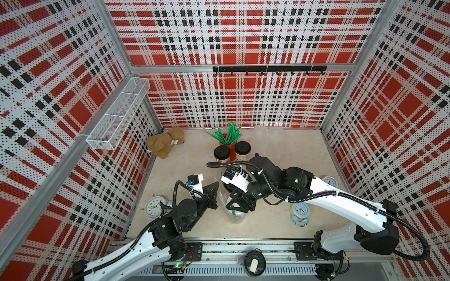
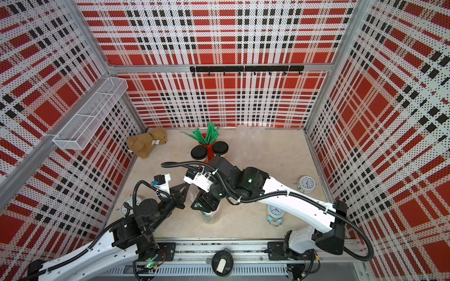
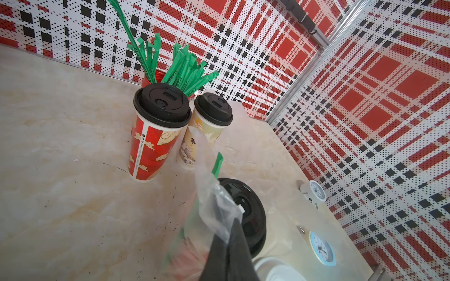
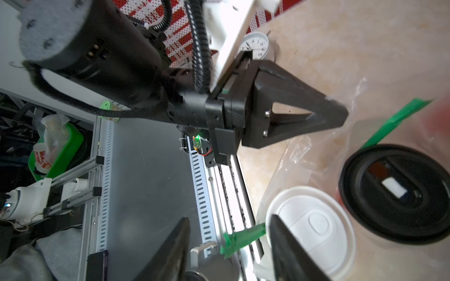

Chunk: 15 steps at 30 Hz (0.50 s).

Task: Pack milk tea into plastic carrier bags
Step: Place the straw in the plastic carrier bag.

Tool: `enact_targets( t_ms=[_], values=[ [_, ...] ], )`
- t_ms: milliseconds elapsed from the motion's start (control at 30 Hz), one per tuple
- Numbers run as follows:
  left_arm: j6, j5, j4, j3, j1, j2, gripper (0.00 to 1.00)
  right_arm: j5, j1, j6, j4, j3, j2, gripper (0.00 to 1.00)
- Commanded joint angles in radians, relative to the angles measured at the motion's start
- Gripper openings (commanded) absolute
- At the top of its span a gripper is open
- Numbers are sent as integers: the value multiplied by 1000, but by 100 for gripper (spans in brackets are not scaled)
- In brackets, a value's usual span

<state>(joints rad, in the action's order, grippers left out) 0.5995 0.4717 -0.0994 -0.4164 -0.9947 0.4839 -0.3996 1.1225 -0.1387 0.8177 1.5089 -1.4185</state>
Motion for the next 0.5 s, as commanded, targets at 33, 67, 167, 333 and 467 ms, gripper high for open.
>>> enact_targets(
  t_ms=[33, 67, 167, 333, 467],
  values=[
    [10, 16, -2, -27, -7, -2, 0, -18, 5, -2, -89, -17, 8, 28],
    [10, 16, -2, -25, -8, -3, 0, -23, 5, -11, -91, -26, 4, 19],
    [10, 19, -3, -23, -9, -7, 0, -40, 5, -44, -114, -67, 4, 0],
    [11, 22, -3, -23, -10, -7, 0, -76, 5, -104, -176, -164, 24, 0],
    [13, 24, -2, -23, -14, -6, 0, -81, 5, -141, -203, -230, 23, 0]
  ],
)
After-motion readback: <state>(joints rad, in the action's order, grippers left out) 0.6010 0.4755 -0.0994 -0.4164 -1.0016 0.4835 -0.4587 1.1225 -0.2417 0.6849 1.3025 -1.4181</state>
